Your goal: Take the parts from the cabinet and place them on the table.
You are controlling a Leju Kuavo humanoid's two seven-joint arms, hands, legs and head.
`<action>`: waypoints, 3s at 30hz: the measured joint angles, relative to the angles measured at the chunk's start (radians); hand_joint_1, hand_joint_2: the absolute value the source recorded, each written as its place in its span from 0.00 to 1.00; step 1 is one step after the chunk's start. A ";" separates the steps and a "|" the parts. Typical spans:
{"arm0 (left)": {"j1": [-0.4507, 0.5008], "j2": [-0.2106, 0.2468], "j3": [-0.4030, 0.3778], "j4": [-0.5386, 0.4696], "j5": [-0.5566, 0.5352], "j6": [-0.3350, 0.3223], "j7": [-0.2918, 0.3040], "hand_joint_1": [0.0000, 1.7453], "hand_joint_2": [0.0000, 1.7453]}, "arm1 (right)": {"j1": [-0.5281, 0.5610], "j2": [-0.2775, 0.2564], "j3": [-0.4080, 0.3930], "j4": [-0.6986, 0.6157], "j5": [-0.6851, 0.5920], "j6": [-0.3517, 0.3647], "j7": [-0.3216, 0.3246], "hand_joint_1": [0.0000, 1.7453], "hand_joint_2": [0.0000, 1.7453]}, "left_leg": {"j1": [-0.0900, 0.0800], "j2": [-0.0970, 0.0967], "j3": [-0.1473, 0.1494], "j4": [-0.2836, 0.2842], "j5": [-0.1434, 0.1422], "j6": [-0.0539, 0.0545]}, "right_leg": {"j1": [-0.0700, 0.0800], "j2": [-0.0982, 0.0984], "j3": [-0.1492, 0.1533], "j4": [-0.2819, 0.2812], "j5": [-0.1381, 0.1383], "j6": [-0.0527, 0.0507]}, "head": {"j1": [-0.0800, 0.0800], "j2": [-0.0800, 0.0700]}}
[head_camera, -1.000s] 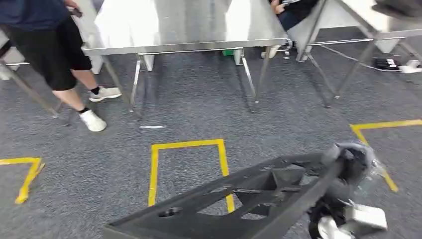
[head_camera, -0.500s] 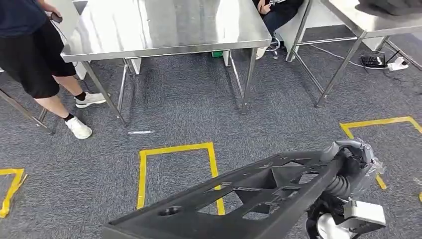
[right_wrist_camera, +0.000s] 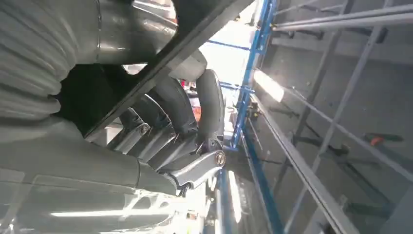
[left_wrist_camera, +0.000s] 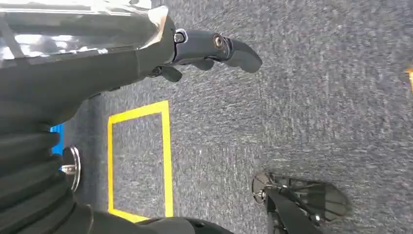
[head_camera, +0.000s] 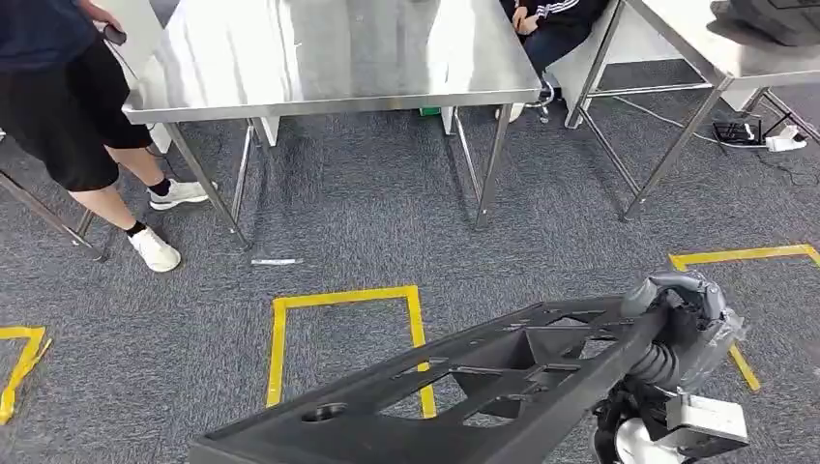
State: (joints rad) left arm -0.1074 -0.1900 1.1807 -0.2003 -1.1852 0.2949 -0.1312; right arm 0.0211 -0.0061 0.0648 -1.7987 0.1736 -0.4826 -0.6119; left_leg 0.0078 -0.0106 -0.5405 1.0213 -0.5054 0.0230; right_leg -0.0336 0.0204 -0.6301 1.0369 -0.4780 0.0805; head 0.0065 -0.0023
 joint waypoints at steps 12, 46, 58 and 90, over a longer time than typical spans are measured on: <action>0.006 -0.002 -0.003 0.000 0.006 0.002 0.008 0.00 1.00 | -0.030 0.006 0.007 0.011 0.013 0.018 0.004 1.00 1.00 | 0.002 0.013 -0.134 0.166 -0.020 -0.012 | 0.019 -0.062 0.051 0.001 -0.001 -0.075 | -0.013 0.000; 0.005 -0.008 -0.003 0.000 0.012 0.015 0.008 0.00 1.00 | -0.050 0.011 0.008 0.039 0.016 0.019 0.009 1.00 1.00 | 0.012 0.031 -0.064 0.012 0.045 -0.024 | 0.015 -0.089 0.075 -0.014 -0.022 -0.043 | -0.018 0.000; 0.006 -0.009 -0.003 0.001 0.022 0.000 0.005 0.00 1.00 | -0.047 0.006 0.009 0.039 0.015 0.018 0.007 1.00 1.00 | -0.010 0.030 -0.064 0.013 0.042 0.004 | 0.007 -0.089 0.094 -0.040 -0.011 -0.019 | -0.012 0.000; 0.006 -0.003 -0.002 0.000 0.024 -0.005 -0.003 0.00 1.00 | -0.032 0.005 0.008 0.031 0.022 0.016 0.010 1.00 1.00 | -0.012 0.016 -0.103 0.021 0.069 -0.006 | 0.019 -0.027 0.130 -0.024 -0.072 -0.053 | -0.012 0.000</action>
State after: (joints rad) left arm -0.1017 -0.1926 1.1788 -0.1999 -1.1608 0.2903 -0.1347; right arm -0.0107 -0.0008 0.0725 -1.7681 0.1957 -0.4669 -0.6020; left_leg -0.0038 0.0054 -0.6433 1.0428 -0.4361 0.0171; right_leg -0.0144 -0.0064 -0.4997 1.0129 -0.5503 0.0271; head -0.0053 -0.0023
